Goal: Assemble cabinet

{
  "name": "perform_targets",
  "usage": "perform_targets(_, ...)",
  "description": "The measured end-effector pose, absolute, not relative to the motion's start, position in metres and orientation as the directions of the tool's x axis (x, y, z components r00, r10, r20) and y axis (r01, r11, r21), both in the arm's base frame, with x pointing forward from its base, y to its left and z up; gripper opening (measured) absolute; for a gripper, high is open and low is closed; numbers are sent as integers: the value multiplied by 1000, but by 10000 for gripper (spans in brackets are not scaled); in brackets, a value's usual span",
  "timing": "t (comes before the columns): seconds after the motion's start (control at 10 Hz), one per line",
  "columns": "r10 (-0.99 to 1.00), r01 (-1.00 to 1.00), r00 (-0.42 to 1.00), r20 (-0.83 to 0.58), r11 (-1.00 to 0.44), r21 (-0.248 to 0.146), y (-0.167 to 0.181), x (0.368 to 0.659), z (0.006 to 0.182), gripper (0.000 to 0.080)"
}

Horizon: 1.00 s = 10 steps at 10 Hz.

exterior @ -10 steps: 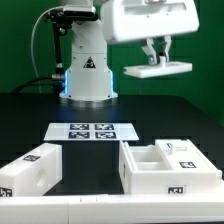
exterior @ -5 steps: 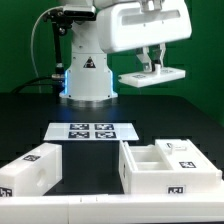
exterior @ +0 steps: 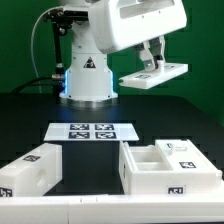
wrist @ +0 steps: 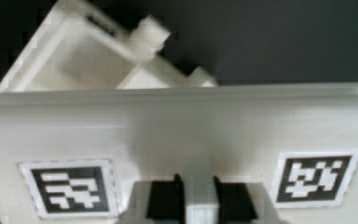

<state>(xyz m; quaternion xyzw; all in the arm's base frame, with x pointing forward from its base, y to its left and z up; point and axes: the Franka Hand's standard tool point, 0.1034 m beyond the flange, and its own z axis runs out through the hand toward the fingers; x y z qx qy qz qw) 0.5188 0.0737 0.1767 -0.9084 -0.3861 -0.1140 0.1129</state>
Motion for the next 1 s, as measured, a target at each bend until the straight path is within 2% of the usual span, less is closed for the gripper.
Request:
perform_targets(0.2, 659, 709, 696, 286, -694, -126, 72, 517, 175, 66)
perform_targets(0.4, 687, 738, 665, 294, -666, -112, 69, 517, 171, 66)
perform_targets(0.7, 884, 931, 345, 314, -364, 1, 50, 524, 141, 66)
perform_targets(0.8, 919, 963, 246, 307, -268, 30, 48, 528, 133, 66)
perform_targets(1.0, 952, 986, 131, 275, -154, 63, 42, 529, 130, 66)
